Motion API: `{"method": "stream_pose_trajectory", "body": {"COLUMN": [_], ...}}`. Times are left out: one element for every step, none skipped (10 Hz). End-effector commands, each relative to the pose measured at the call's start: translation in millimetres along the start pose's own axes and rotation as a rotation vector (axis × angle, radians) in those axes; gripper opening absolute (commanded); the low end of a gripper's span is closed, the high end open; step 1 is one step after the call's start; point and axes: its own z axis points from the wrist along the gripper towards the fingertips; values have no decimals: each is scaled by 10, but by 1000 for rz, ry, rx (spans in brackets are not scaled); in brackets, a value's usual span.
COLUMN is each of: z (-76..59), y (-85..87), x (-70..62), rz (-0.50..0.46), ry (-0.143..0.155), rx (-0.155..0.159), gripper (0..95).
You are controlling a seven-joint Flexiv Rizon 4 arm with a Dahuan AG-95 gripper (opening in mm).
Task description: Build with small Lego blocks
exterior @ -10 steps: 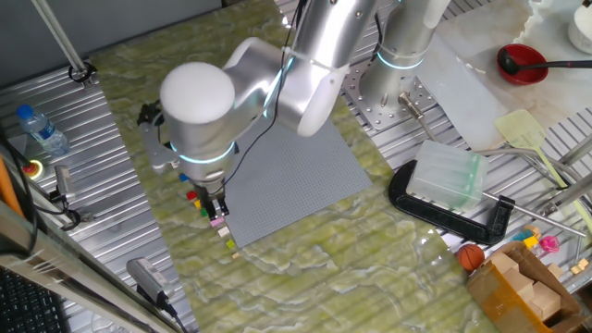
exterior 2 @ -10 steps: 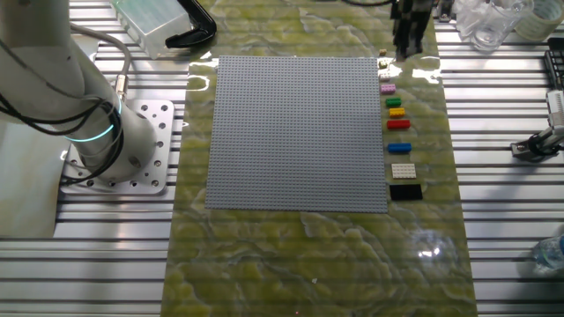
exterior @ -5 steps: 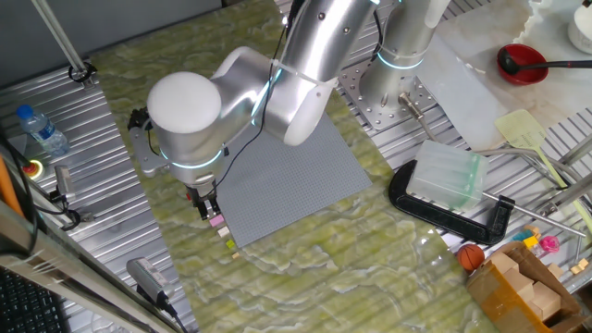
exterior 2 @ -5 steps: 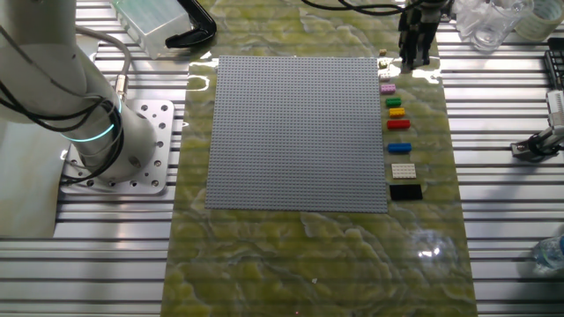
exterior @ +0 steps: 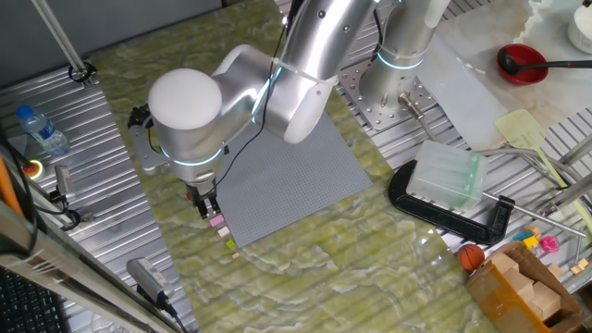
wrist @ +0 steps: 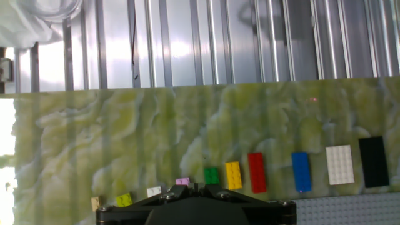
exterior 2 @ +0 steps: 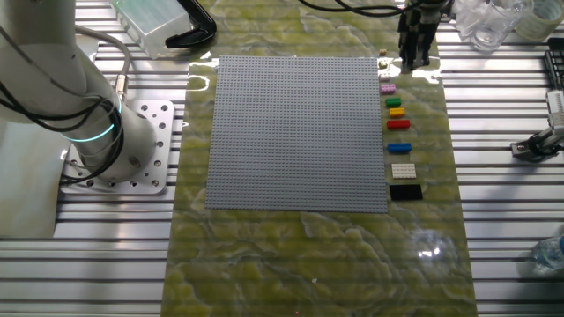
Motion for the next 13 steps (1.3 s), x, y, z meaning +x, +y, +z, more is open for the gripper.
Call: {"method": "stream_pose_trajectory", "body": {"z": [0, 0, 0, 0, 0, 0, 0, 0, 0, 0, 0, 0, -1], "y": [4, 4, 4, 4, 4, 4, 4, 4, 4, 4, 3, -1, -18], "x": [-2, -2, -2, -2, -2, -2, -2, -2, -2, -2, -2, -5, -17], "rz": [9, 12, 39, 61, 56, 59, 62, 58, 52, 32, 25, 31, 33], "ry": [-4, -5, -5, -5, -1, 1, 1, 5, 5, 7, 7, 8, 10], "rx": [0, 0, -4, -3, 0, 1, 1, 3, 3, 3, 0, -1, -1], "gripper": [0, 0, 0, 0, 0, 0, 0, 0, 0, 0, 0, 0, 0]}}
